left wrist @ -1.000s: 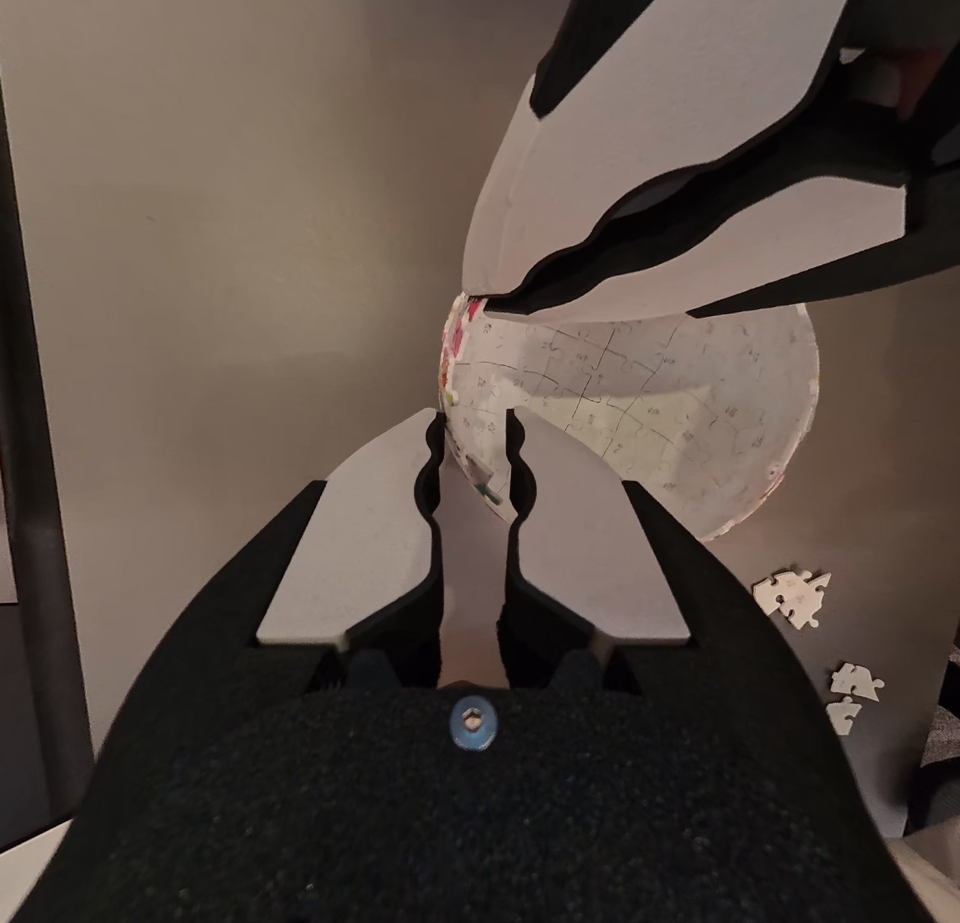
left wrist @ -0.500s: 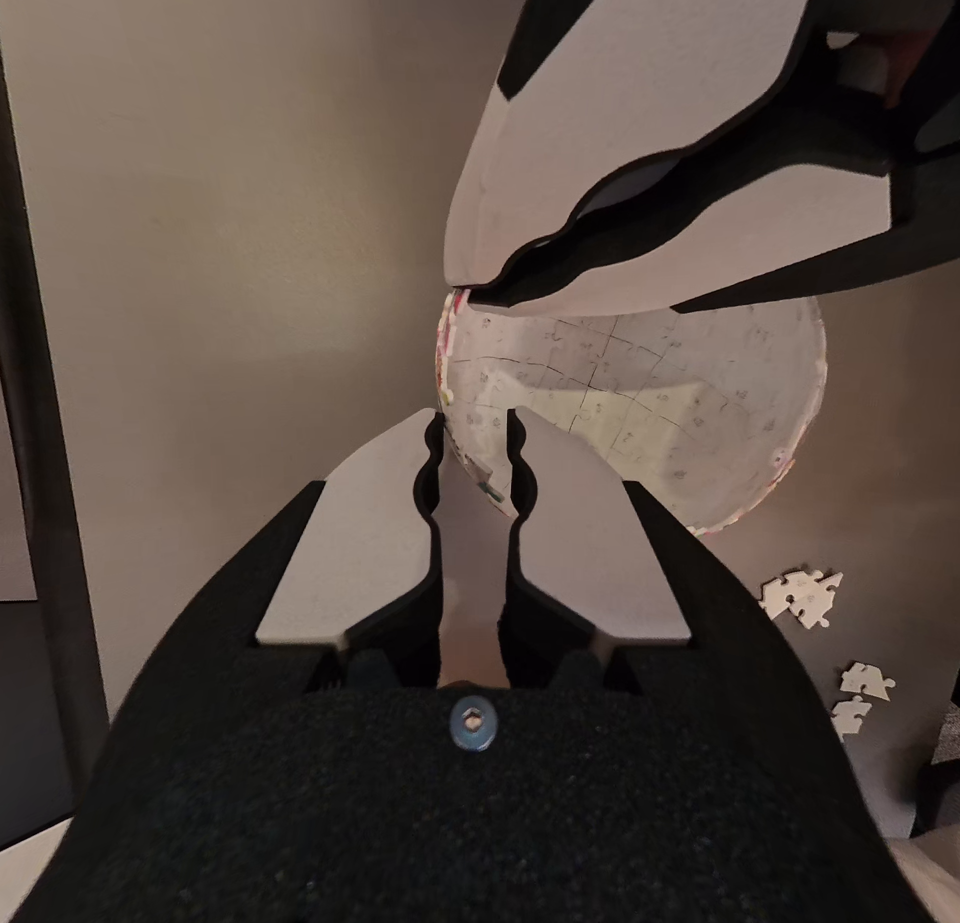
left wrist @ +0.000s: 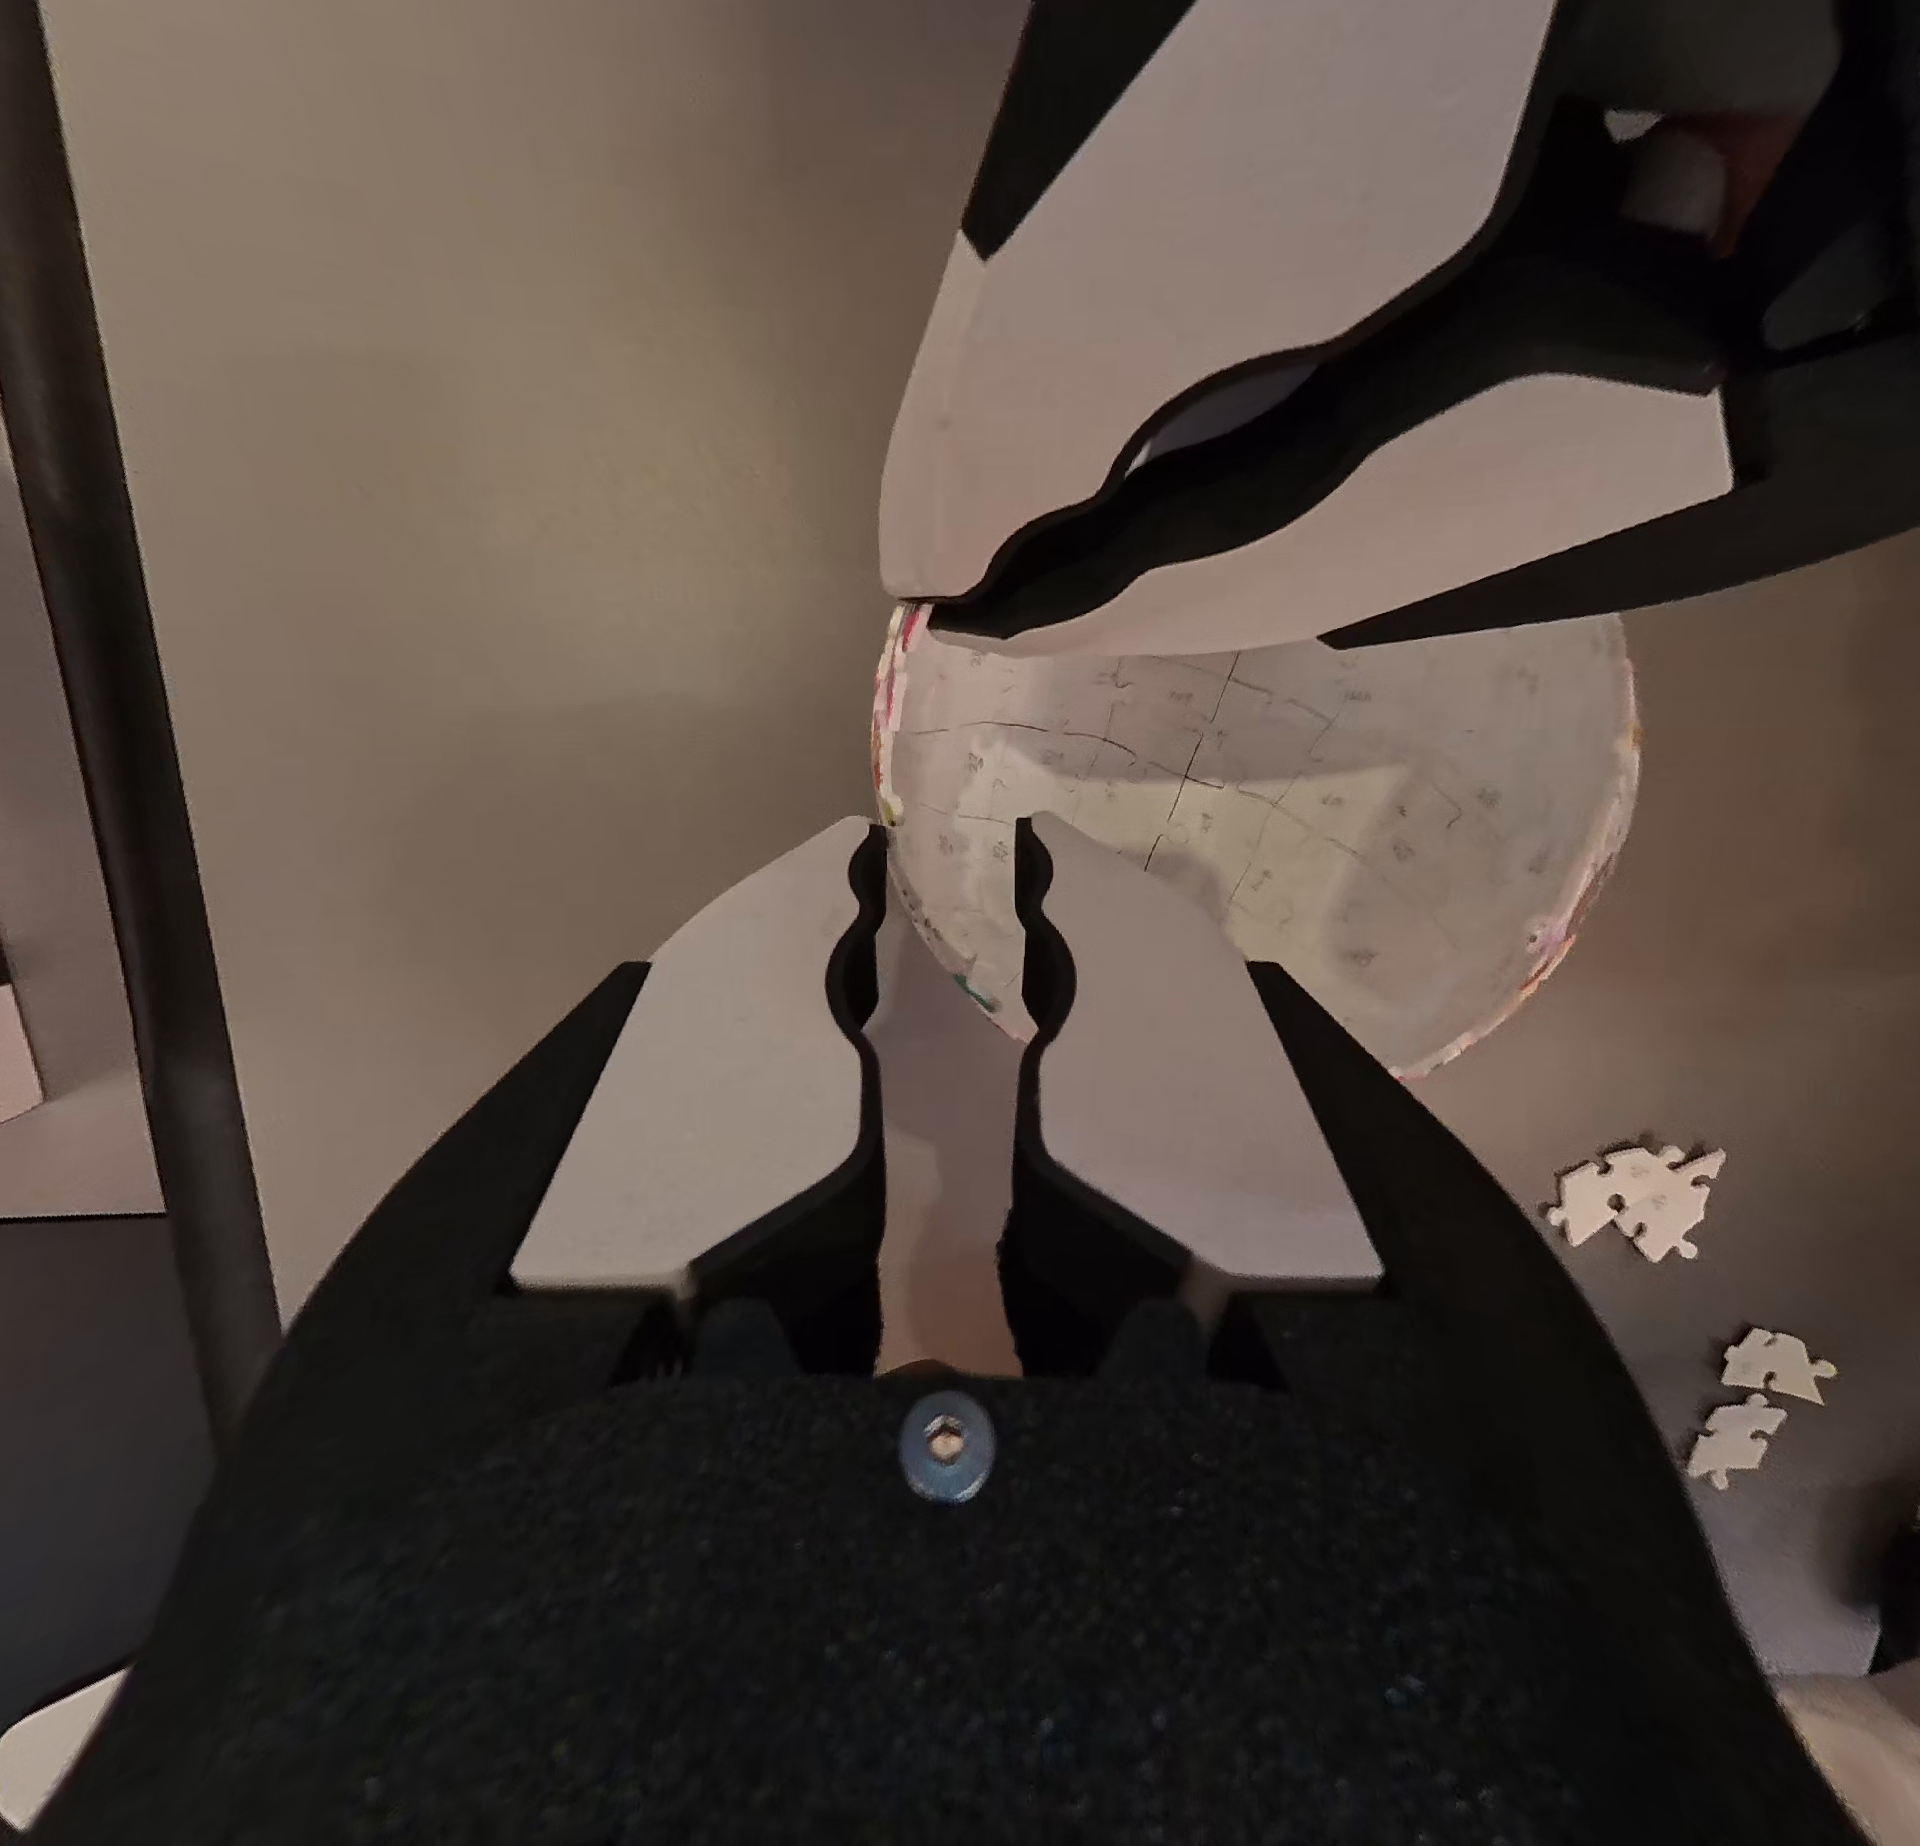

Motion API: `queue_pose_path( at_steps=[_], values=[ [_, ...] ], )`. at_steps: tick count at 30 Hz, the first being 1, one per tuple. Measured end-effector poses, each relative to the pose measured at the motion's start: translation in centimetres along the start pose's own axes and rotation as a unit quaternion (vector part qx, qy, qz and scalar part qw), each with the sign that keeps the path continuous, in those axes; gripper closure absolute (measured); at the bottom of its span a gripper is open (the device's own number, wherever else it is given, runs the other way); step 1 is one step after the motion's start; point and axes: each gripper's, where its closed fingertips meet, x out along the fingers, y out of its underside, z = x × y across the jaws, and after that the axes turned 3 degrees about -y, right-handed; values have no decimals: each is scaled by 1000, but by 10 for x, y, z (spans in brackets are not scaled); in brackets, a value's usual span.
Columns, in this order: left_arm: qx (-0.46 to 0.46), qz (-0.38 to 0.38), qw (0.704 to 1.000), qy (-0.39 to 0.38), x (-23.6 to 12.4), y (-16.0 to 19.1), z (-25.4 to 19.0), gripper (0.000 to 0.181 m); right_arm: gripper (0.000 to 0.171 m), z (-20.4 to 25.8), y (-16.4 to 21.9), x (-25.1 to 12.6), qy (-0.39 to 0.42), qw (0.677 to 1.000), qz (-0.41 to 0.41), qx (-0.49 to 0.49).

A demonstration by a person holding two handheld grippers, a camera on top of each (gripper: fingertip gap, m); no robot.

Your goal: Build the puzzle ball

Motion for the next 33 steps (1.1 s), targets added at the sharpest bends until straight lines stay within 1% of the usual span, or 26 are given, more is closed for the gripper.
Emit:
queue_pose_path(
  at_steps=[5,14,20,25,29,33],
  values=[
    [-1,0,1000,0,0,-1,1,158,168,-3,0,1,13,1000,-7,-5],
    [-1,-3,1000,4,0,0,1,158,168,-4,-1,2,7,1000,-7,-18],
    [-25,-31,999,32,-5,-1,0,158,168,-3,-1,2,6,1000,-8,-28],
    [-33,-40,998,33,-8,0,4,158,168,-3,-1,2,5,1000,-7,-25],
    [-22,-38,999,29,-4,-3,5,158,168,-5,1,3,8,1000,-4,-19],
    [-7,-31,999,43,-3,-8,4,157,168,-7,2,2,6,1000,-3,-12]
  ],
)
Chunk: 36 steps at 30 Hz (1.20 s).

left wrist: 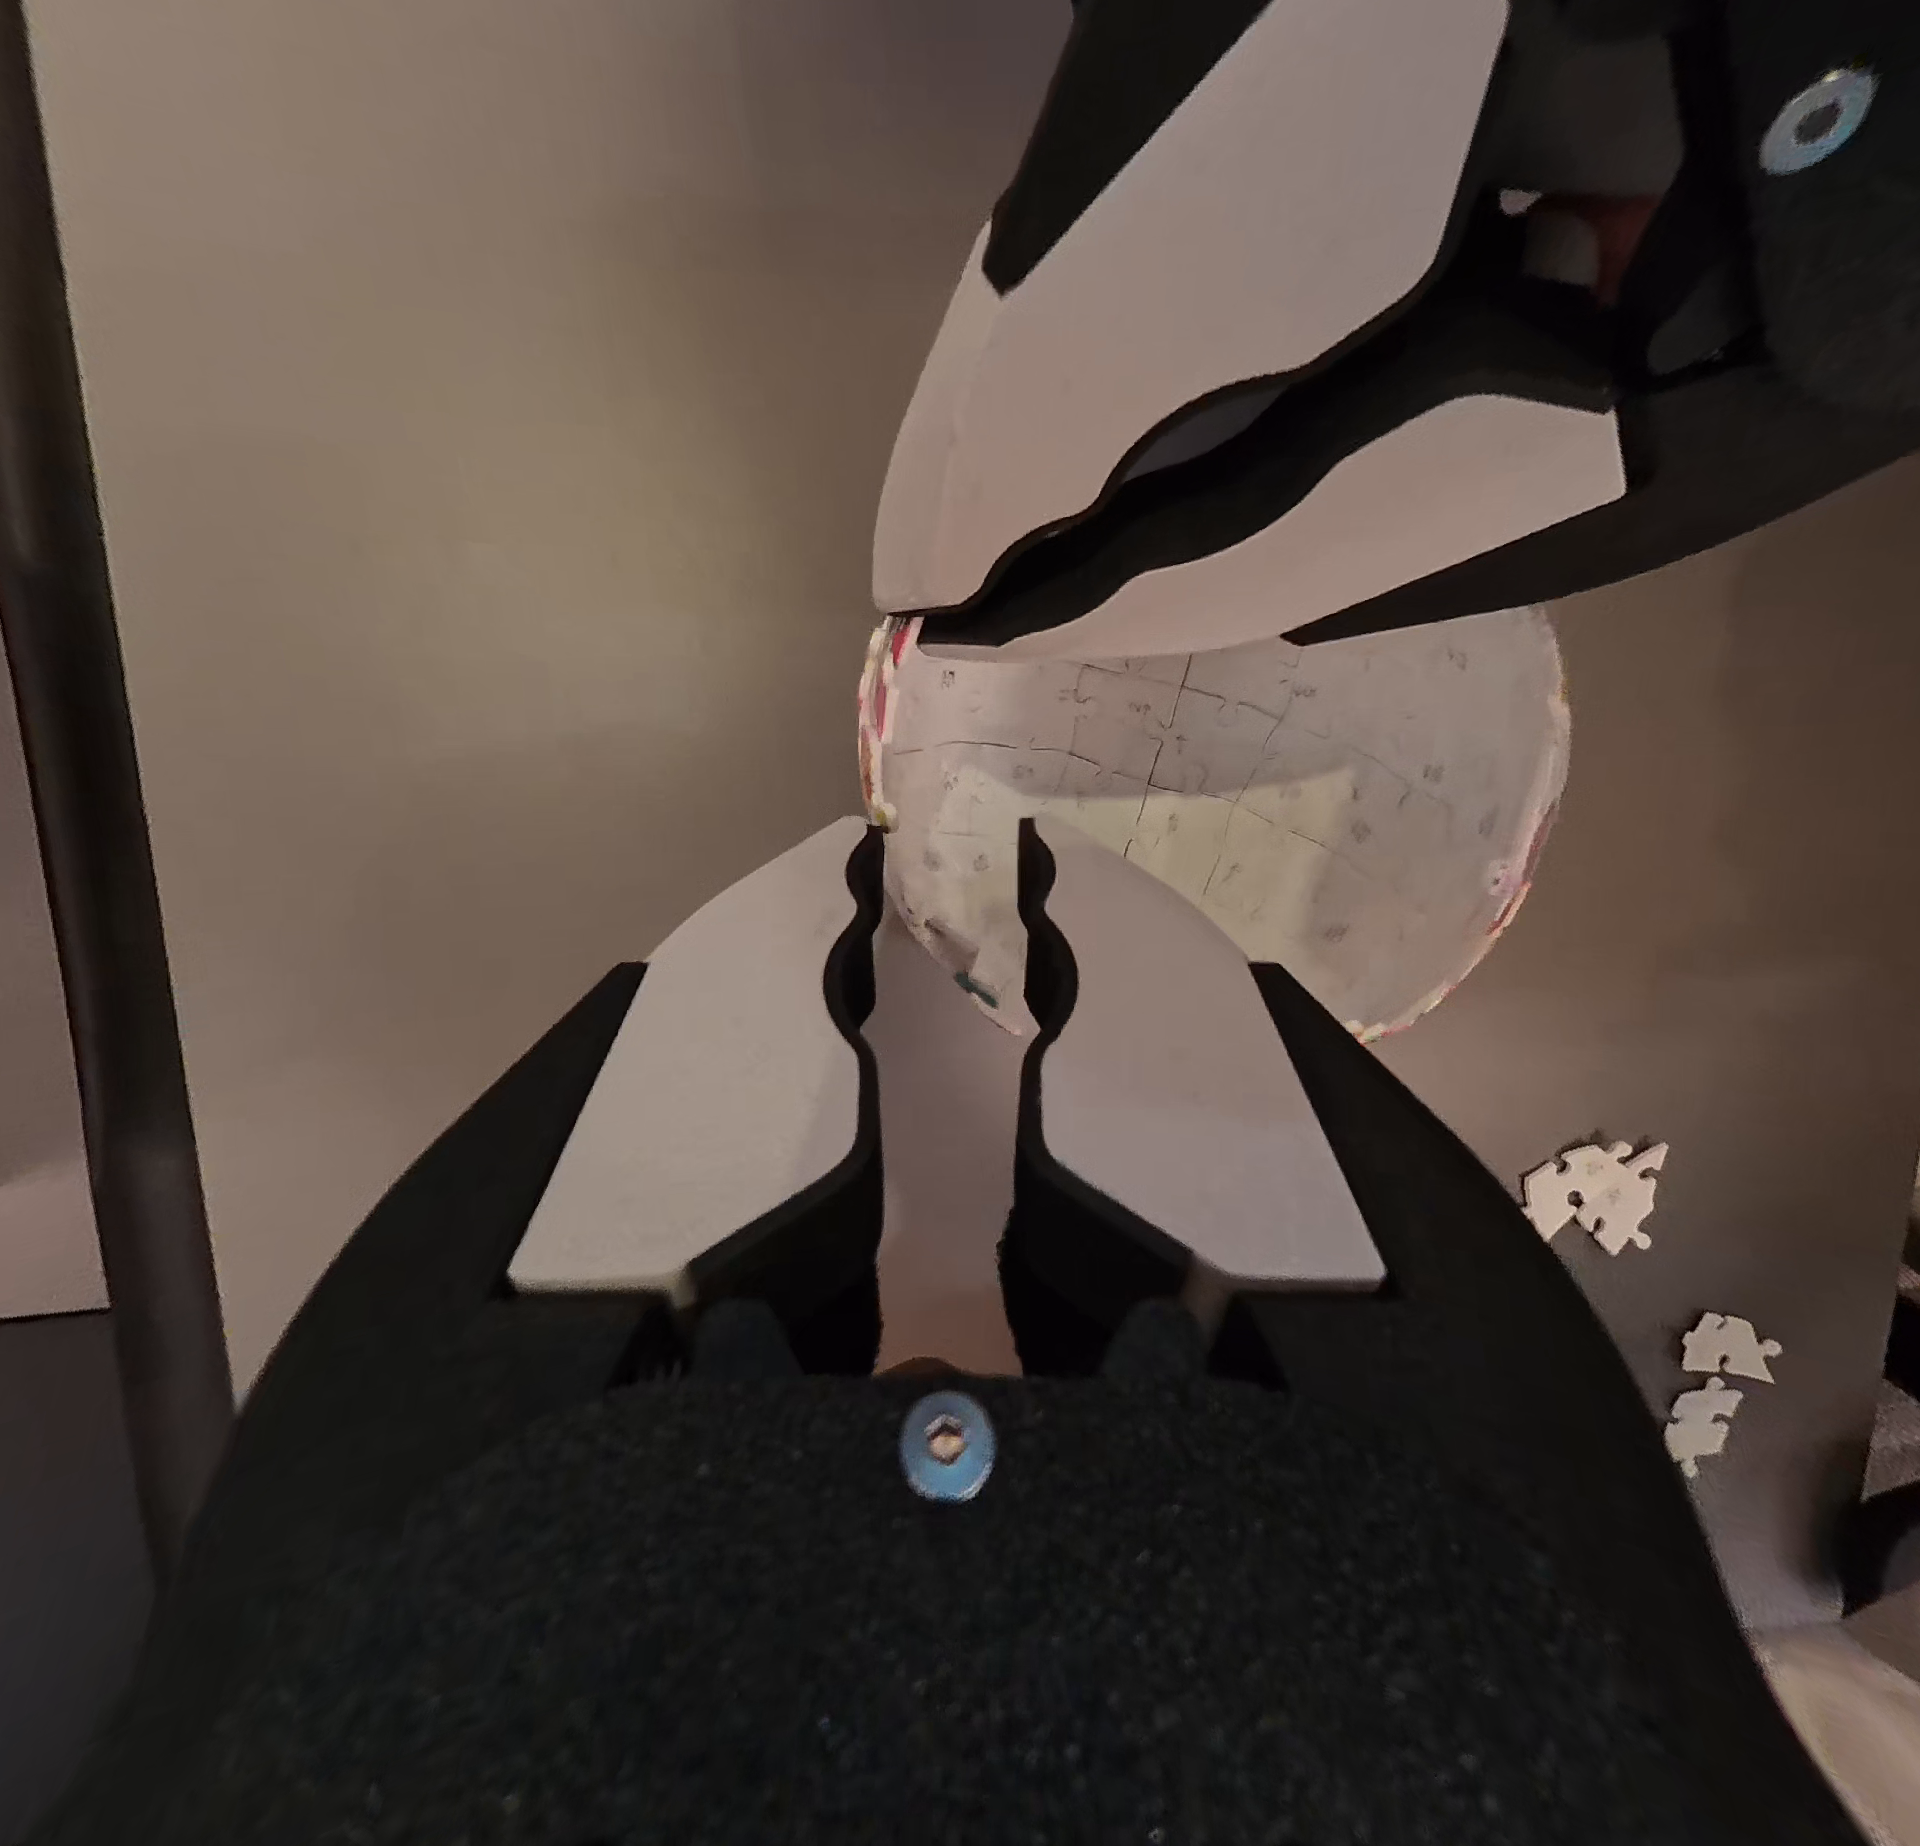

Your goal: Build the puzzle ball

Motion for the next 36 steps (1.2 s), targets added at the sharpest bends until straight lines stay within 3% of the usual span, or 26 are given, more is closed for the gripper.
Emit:
queue_pose_path(
  at_steps=[10,24,36],
  values=[
    [3,4,999,47,2,-7,1,151,168,-5,5,-2,7,1000,-7,15],
    [10,19,999,35,3,-8,1,151,168,-8,8,0,12,1000,1,19],
    [-10,-23,1000,0,-9,-13,17,151,168,-10,7,2,16,1000,8,10]
  ],
)
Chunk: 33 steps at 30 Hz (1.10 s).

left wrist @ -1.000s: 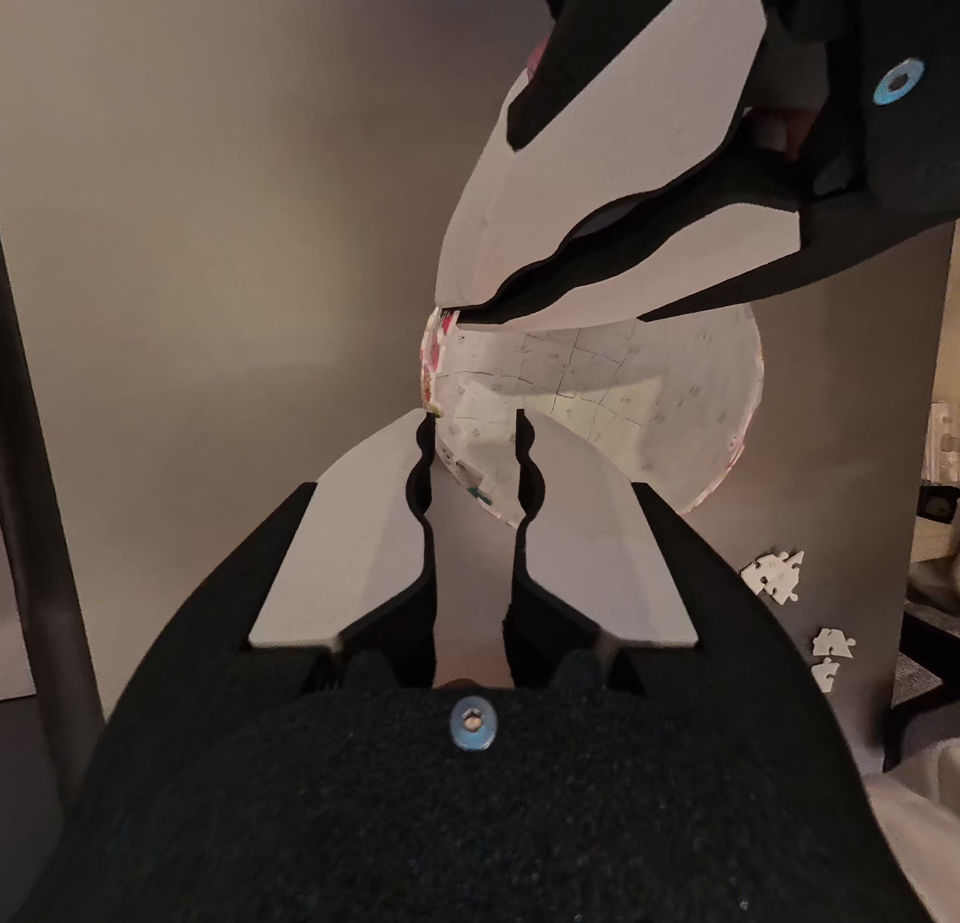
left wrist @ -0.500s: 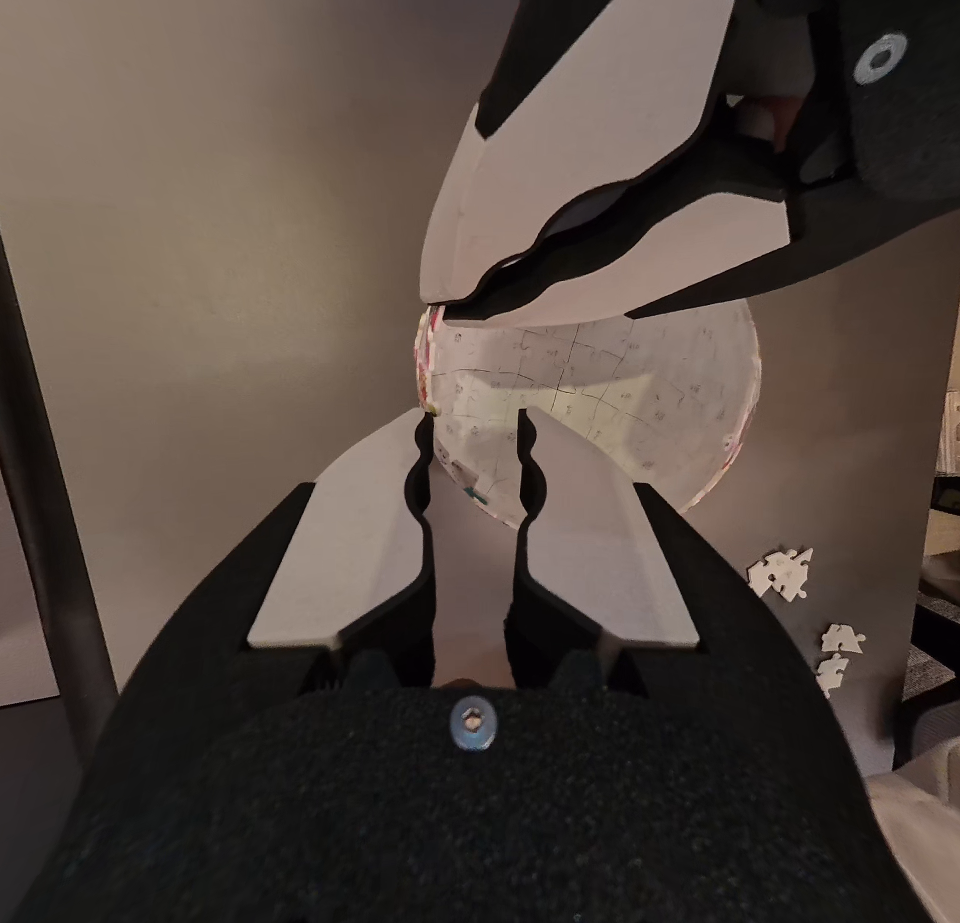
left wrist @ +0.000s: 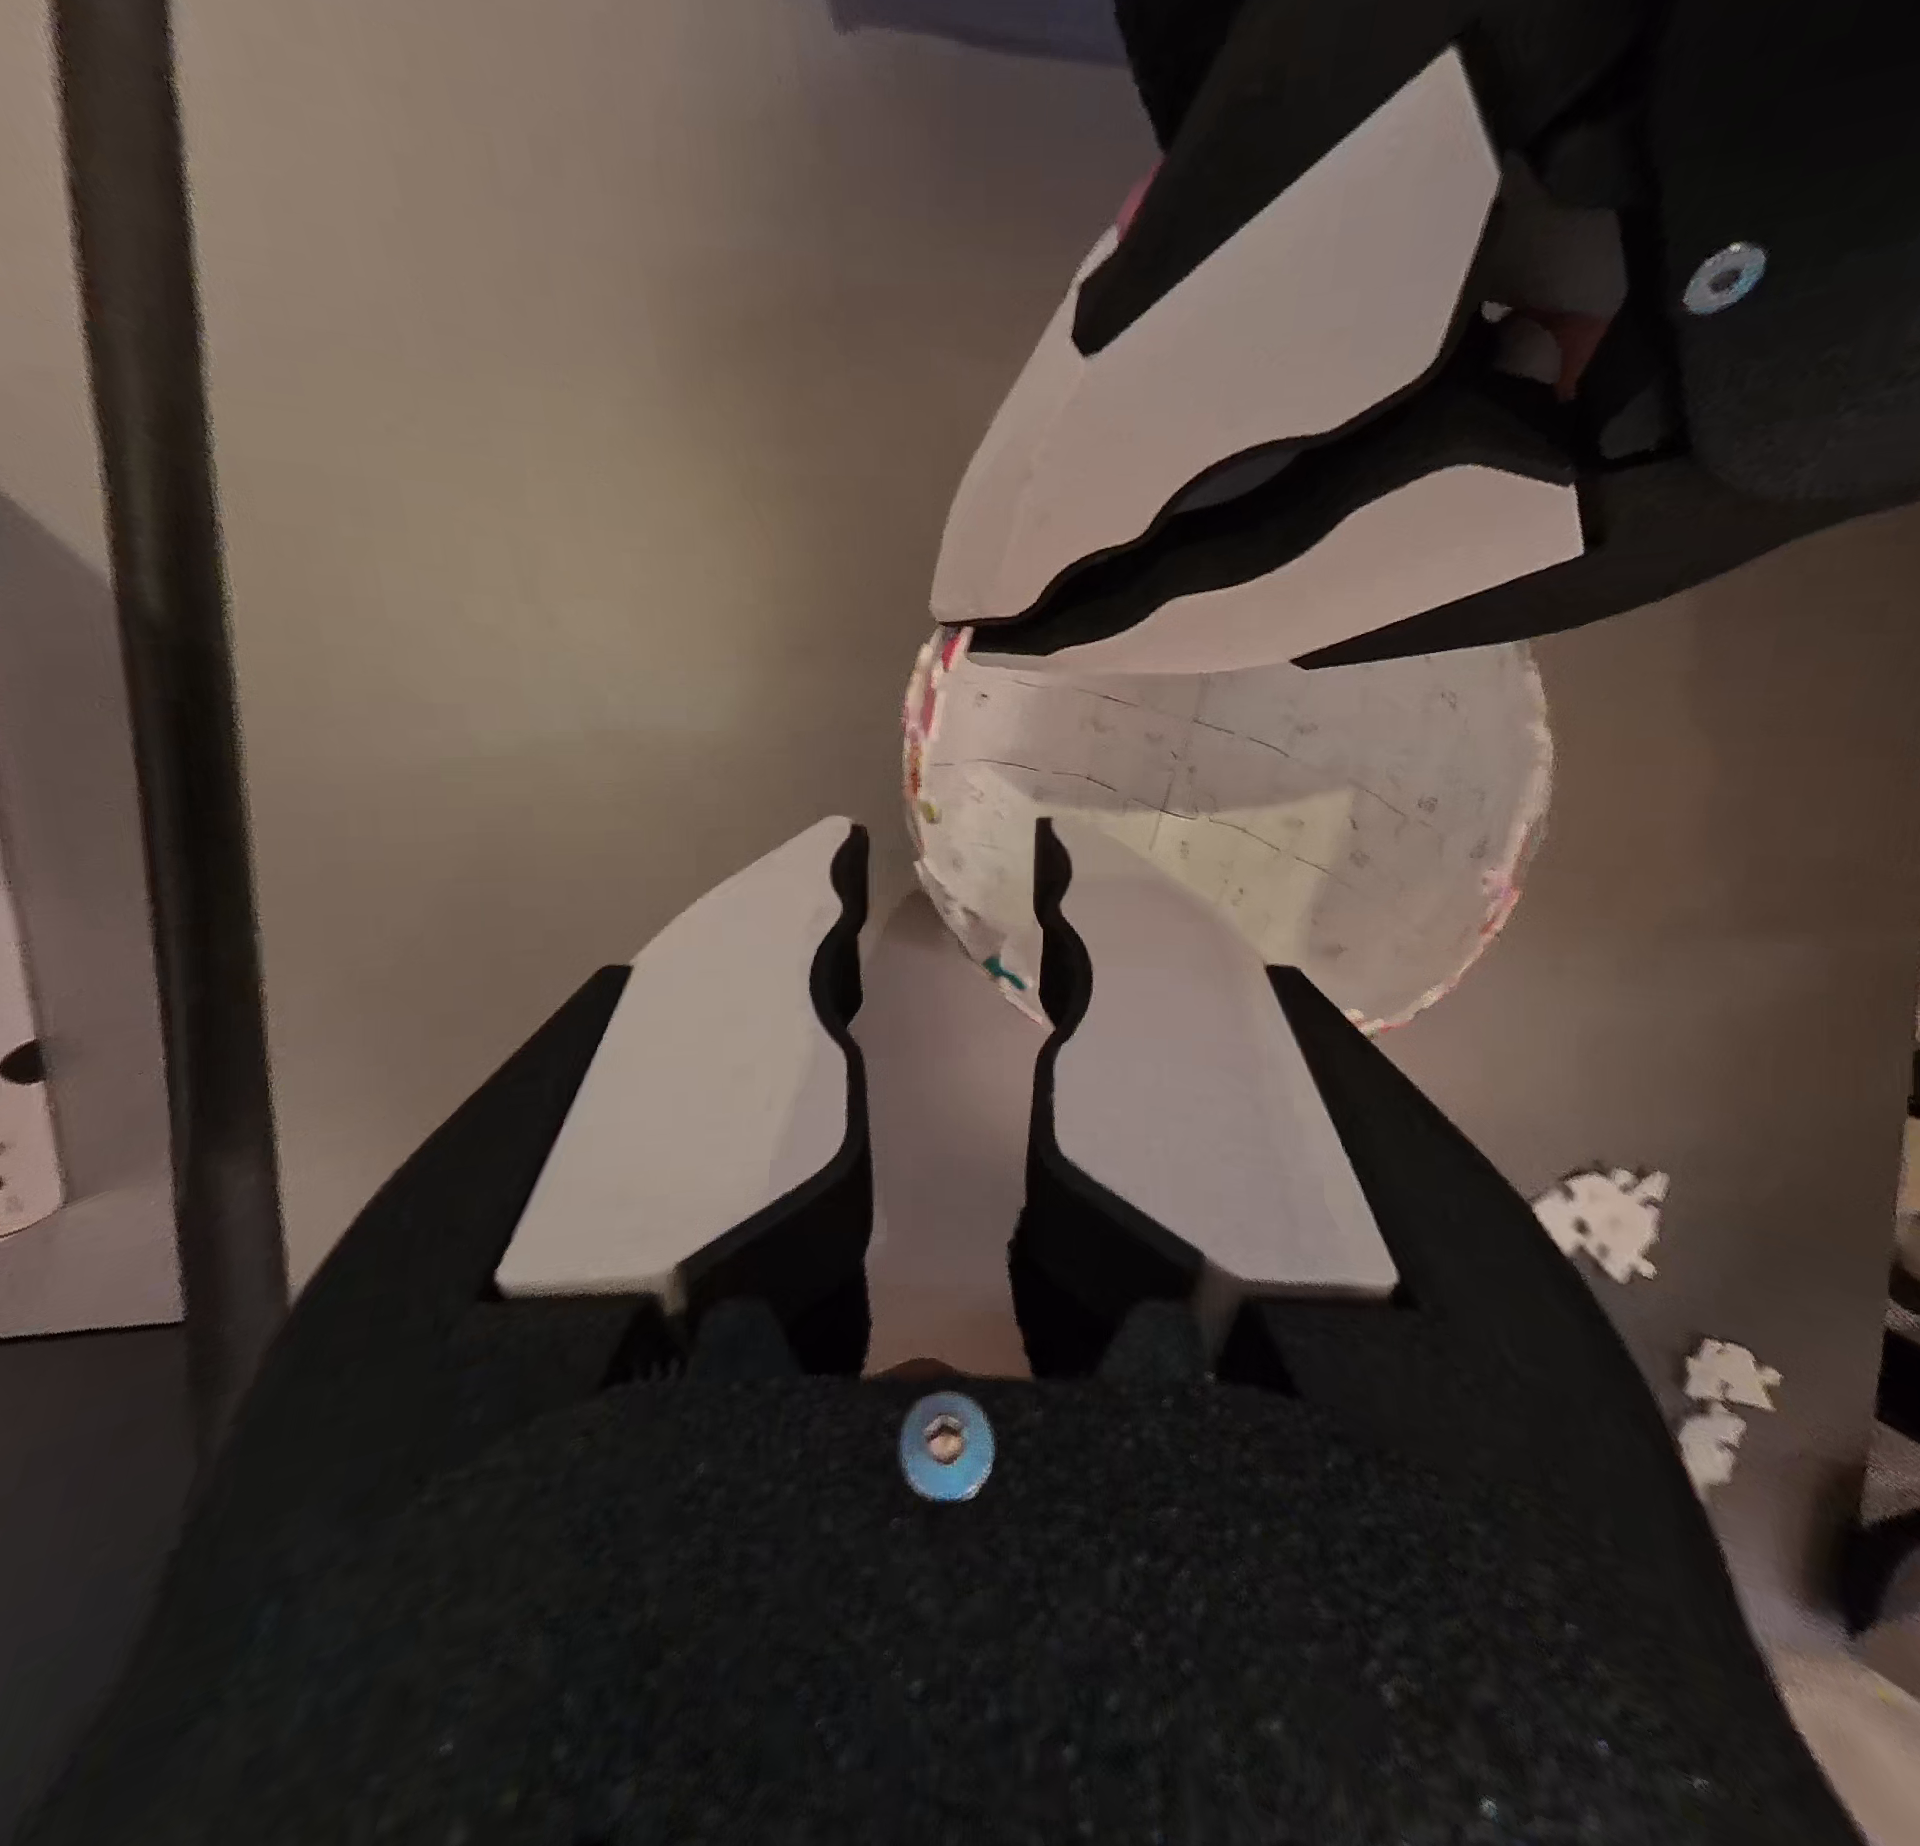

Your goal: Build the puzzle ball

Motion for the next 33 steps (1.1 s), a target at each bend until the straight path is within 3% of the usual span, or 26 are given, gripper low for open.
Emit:
queue_pose_path(
  at_steps=[5,17,20,33],
  values=[
    [21,-3,998,-58,2,-9,11,157,168,-1,0,1,1,1000,-3,4],
    [45,16,996,-74,20,-11,5,158,168,-2,1,1,-2,1000,-7,8],
    [46,22,996,-72,24,-8,5,169,168,-3,1,1,-2,1000,-8,8],
    [44,27,995,-84,27,-9,7,177,168,-2,1,1,-2,1000,-7,6]
  ],
)
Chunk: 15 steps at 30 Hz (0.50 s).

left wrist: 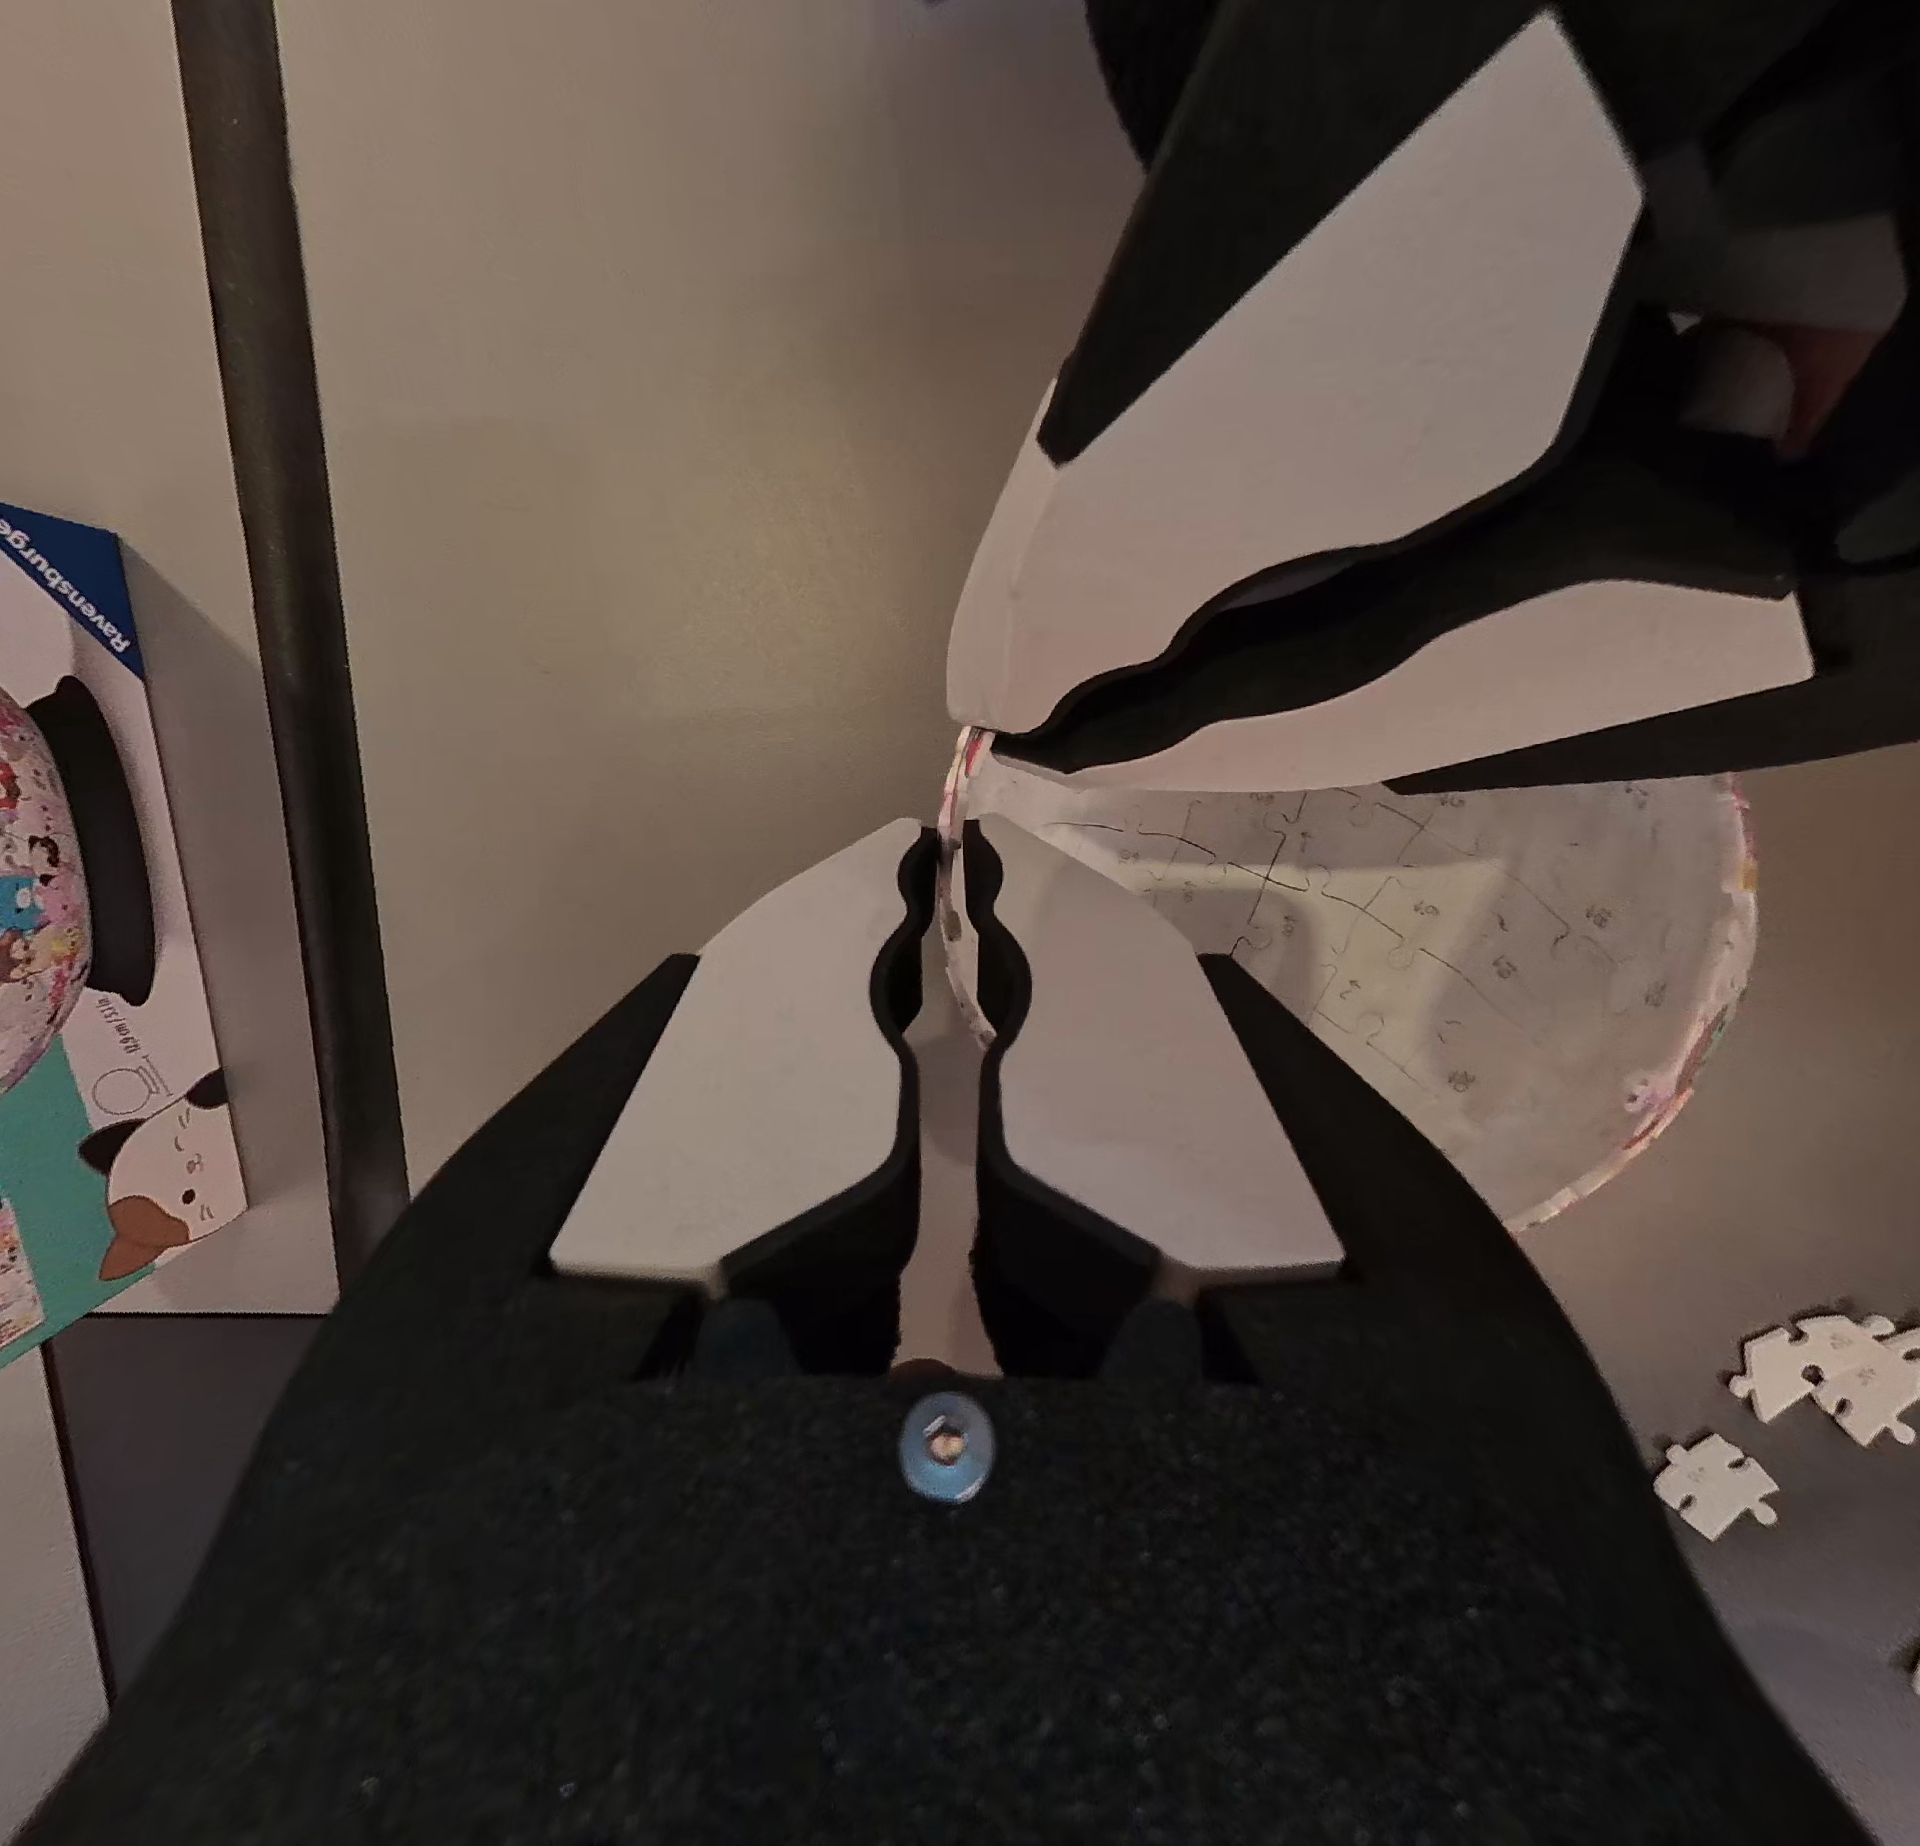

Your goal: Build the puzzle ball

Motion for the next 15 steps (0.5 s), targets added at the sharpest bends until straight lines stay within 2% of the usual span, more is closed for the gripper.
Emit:
queue_pose_path(
  at_steps=[13,15],
  values=[
    [6,-1,1000,-15,0,0,0,178,168,-1,1,0,2,1000,-2,-2],
    [8,-1,1000,-11,0,-1,-2,174,168,0,0,0,2,1000,-4,-4]
  ],
)
